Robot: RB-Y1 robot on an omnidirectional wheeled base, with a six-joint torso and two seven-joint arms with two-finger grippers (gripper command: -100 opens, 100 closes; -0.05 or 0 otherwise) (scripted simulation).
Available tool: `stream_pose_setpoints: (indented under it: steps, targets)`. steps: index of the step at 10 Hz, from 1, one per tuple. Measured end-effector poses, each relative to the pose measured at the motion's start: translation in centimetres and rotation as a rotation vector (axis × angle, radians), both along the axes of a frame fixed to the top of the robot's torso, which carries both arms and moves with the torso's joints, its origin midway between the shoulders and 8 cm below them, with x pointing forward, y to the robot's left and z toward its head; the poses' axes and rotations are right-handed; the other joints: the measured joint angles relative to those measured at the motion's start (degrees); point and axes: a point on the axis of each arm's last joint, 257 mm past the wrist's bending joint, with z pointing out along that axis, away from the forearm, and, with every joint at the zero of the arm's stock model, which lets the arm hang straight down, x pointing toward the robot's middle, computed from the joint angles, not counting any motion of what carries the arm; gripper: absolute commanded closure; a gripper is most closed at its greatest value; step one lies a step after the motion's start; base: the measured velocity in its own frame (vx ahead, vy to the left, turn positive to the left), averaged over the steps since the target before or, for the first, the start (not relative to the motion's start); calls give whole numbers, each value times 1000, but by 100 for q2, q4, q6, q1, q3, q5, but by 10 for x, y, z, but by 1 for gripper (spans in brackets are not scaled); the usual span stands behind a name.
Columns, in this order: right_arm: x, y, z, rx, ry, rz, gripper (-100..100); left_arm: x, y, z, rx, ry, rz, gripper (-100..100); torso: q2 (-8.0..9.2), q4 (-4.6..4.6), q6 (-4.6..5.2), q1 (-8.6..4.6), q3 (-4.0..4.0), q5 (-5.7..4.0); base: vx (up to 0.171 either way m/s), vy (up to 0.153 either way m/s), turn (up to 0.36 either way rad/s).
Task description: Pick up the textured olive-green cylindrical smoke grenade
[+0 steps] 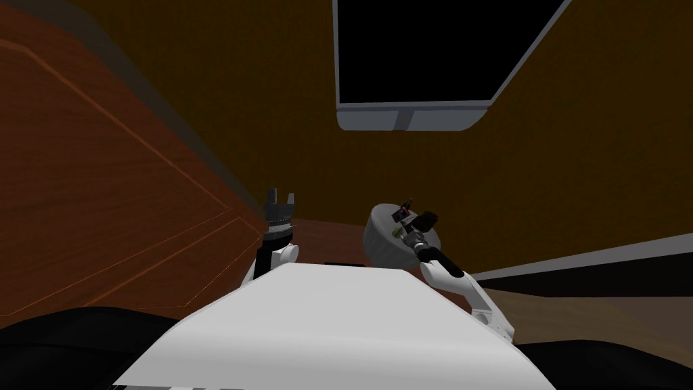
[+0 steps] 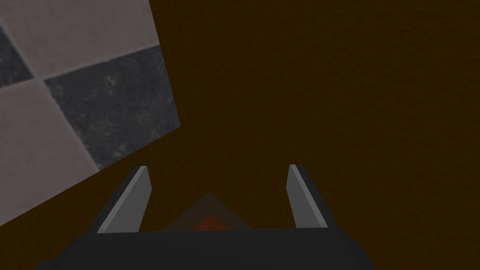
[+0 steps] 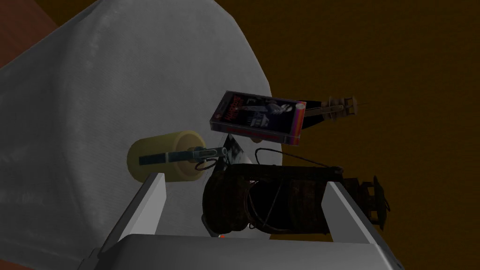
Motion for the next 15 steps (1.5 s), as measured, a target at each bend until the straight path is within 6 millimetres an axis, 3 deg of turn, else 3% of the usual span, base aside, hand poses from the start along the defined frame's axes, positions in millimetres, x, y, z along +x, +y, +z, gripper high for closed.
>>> stream_pose_setpoints:
  steps: [6, 15]
  targets:
    - [-38, -33, -48, 156, 168, -135, -100, 0, 0, 0, 0, 0, 0, 0, -7, -2, -1, -13, -5, -3, 114, 45, -87]
    - [-113, -76, -110, 410, 375, -394, -100, 0, 0, 0, 0, 0, 0, 0, -36, -8, -1, -28, -21, -6, 144, 31, -99]
